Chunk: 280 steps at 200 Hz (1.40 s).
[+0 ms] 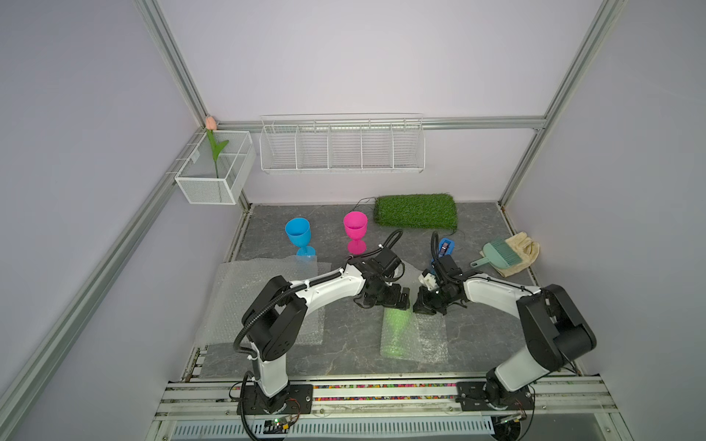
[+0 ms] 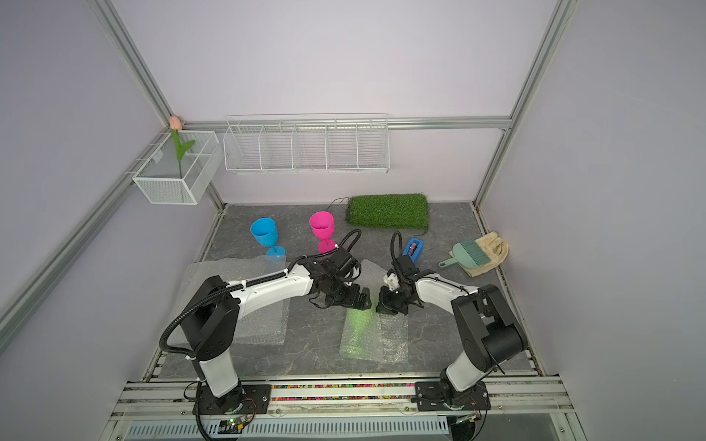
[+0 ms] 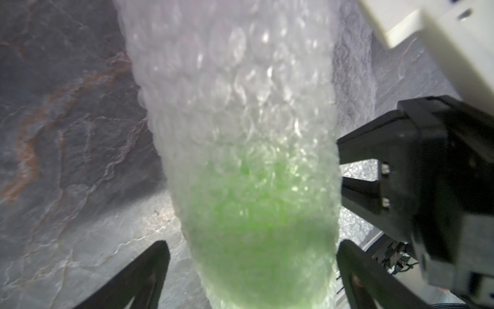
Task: Wrap wine glasses in bubble wrap
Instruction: Wrap the wine glass in bubble wrap.
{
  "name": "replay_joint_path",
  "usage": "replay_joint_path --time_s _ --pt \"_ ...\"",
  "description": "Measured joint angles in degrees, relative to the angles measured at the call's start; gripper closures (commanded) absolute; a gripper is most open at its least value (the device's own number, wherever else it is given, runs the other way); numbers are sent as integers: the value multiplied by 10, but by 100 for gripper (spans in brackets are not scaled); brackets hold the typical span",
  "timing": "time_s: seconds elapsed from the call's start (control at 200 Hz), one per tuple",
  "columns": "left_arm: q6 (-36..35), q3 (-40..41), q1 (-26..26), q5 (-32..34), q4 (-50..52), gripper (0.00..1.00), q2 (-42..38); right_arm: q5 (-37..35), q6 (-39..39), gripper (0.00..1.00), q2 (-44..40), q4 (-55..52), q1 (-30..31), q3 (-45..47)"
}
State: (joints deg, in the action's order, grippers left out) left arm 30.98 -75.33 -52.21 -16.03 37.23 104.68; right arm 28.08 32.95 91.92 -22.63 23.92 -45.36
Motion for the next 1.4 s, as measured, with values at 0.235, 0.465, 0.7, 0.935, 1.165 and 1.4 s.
replay_joint_path --time_s 0.235,0.465,0.7,0.935,1.165,1.4 --pt "0 -28 -4 -1 12 1 23 0 0 93 1 0 -2 2" --pt "-3 -31 -7 -16 14 1 53 0 0 93 1 0 -2 3" --pt "-7 -28 -3 -24 2 17 53 -9 -3 87 0 -5 -3 3" --pt "0 54 38 -89 -78 21 15 -28 -12 62 -34 -46 -4 -1" --pt "4 128 77 -135 -144 22 -20 -30 -7 61 -87 -75 6 -10" --pt "15 210 129 -172 -203 23 -66 -6 21 68 -54 -70 92 -22"
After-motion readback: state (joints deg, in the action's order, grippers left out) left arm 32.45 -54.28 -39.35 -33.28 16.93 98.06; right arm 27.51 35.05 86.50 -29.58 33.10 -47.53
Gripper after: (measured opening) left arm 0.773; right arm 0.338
